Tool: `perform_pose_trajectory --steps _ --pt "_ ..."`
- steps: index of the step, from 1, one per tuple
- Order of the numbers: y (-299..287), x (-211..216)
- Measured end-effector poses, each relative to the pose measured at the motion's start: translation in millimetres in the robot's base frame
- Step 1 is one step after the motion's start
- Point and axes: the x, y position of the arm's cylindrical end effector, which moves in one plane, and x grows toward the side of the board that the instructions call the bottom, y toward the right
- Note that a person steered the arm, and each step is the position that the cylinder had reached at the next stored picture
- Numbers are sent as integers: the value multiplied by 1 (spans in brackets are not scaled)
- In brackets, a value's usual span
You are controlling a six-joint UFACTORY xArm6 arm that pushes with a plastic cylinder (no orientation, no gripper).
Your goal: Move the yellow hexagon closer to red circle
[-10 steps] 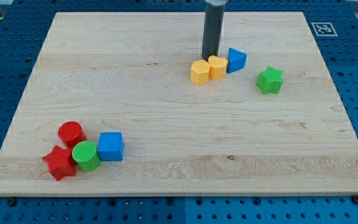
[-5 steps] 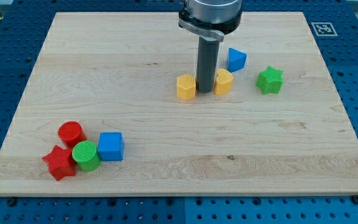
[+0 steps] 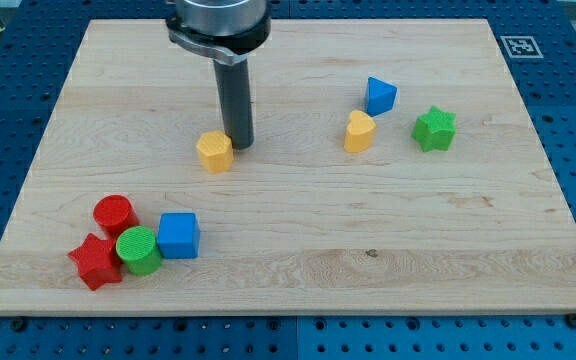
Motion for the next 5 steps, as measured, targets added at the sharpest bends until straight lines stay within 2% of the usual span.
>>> perform_pose_trajectory --steps 1,4,5 --pt "-17 1" --pt "-38 70" --pt "-58 80"
